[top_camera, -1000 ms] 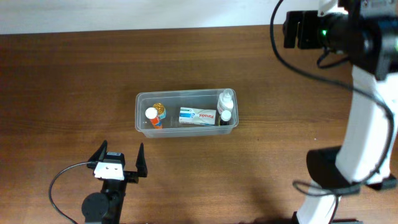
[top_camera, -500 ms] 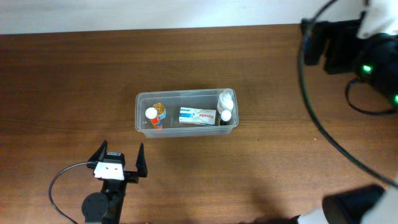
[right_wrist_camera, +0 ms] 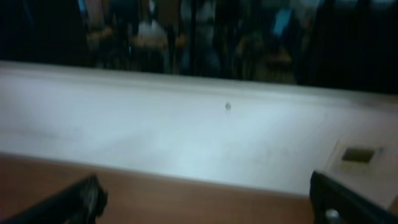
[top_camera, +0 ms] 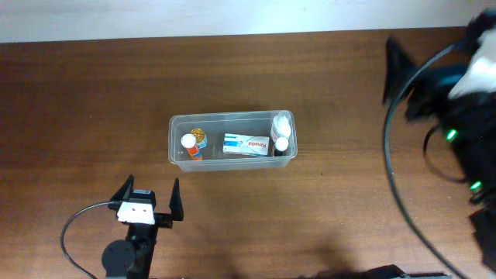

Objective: Pack container

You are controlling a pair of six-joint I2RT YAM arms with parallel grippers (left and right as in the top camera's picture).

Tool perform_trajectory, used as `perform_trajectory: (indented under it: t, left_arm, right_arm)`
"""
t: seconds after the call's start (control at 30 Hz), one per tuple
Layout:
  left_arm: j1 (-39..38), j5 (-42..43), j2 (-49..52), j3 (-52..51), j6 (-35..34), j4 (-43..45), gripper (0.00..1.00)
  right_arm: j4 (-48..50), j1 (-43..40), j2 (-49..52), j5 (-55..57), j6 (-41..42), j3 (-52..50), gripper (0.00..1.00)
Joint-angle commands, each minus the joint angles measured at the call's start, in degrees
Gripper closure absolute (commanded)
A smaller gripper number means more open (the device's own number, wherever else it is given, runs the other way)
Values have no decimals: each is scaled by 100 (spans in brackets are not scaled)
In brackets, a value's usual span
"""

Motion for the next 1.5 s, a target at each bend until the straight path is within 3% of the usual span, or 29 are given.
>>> perform_trajectory:
  t: [0.0, 0.23, 0.63, 1.0, 1.47]
  left_arm:
    - [-22, -44, -52, -46, 90, 11, 1]
    - [-22, -44, -52, -46, 90, 11, 1]
    - [-22, -44, -52, -46, 92, 11, 1]
    - [-22, -44, -52, -46, 90, 11, 1]
    - [-22, -44, -52, -46, 90, 11, 1]
  right_arm:
    - [479, 26, -763, 61, -94, -1239, 2]
    - [1971, 24, -2354, 66, -96, -3786, 2]
    - [3963, 26, -4266, 61, -94, -6854, 2]
    - [4116, -304, -5462, -293, -92, -8157, 2]
    - [4411, -693, -5967, -809, -70, -9173, 2]
